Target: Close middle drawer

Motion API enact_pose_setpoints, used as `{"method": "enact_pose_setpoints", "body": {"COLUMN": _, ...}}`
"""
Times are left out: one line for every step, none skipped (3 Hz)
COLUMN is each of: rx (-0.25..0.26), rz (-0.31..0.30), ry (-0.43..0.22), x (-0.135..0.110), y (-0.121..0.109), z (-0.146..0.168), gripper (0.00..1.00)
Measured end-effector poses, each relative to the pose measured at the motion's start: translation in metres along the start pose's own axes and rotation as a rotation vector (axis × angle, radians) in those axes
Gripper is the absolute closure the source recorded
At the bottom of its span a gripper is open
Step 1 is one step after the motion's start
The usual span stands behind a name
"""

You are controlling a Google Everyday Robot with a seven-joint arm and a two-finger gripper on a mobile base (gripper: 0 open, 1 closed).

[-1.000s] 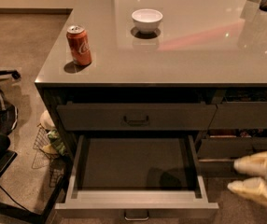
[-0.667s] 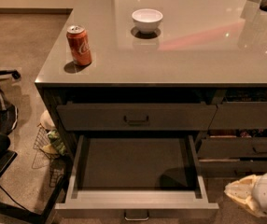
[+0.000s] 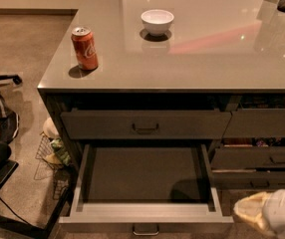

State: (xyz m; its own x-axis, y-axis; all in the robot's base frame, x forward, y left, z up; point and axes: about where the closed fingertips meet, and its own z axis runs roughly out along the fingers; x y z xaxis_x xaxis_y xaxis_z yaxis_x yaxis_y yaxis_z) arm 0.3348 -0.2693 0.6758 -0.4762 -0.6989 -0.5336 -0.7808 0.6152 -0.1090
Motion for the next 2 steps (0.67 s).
{"method": "enact_pose_setpoints", "body": {"rx": -0.055, "rz": 0.049, "ry": -0.028, "x": 0.039, "y": 0.022, "z": 0.048, "gripper": 1.00}}
{"method": "enact_pose_setpoints", "body": {"rx": -0.082, "rz": 0.097, "ry": -0.103, "x": 0.090, "y": 0.039, "z": 0.118, "gripper": 1.00}}
